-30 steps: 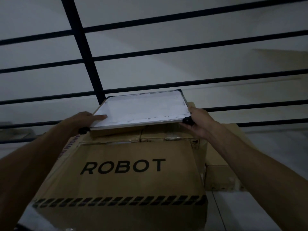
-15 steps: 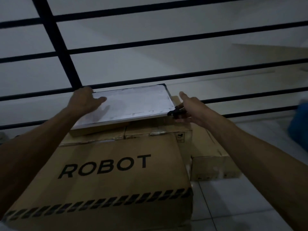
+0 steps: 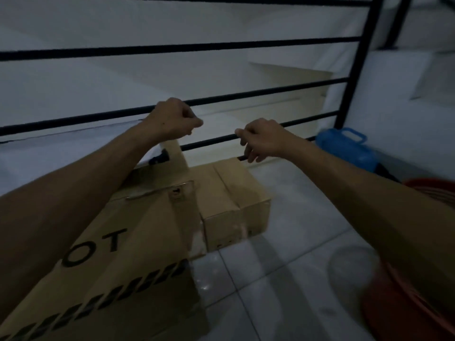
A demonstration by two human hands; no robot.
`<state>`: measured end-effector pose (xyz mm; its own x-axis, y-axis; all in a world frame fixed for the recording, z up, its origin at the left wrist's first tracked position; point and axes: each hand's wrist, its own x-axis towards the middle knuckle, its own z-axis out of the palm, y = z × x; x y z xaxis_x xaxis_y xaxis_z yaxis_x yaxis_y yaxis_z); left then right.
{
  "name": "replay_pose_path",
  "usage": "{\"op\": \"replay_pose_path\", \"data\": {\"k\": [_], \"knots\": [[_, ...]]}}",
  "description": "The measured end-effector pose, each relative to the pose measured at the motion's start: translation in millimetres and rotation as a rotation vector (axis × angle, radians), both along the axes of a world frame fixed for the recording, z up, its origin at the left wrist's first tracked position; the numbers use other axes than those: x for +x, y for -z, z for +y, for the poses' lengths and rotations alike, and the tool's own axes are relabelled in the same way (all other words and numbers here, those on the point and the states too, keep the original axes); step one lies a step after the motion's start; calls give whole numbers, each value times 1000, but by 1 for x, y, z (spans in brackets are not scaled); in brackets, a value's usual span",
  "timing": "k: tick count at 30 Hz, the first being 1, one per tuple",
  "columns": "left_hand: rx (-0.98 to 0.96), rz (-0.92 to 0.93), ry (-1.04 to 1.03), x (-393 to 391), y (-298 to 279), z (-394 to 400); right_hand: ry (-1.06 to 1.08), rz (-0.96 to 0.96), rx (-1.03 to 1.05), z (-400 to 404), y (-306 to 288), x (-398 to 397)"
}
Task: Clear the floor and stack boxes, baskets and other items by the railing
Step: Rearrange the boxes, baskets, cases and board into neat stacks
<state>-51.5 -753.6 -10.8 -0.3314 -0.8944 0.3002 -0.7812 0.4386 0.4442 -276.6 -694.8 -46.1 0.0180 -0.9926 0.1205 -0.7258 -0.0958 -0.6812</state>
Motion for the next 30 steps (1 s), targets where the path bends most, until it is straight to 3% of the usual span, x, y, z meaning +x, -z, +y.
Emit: {"op": "replay_pose_path", "data": {"k": [9,17,22,26,30], "knots": [[362,29,327,-160,18,41,216,96,174,56,-12,-153],[608,-256,509,-323,82,103,386,129,404,110,14,-264],[460,-568,605,-390,112,147,424,242,556,172,32,-326],[331,-816,699,-419,134,166,472,301,544,223,46,-349],[240,-833,779,-431,151,175,517,475,559,259,67,-351]]}}
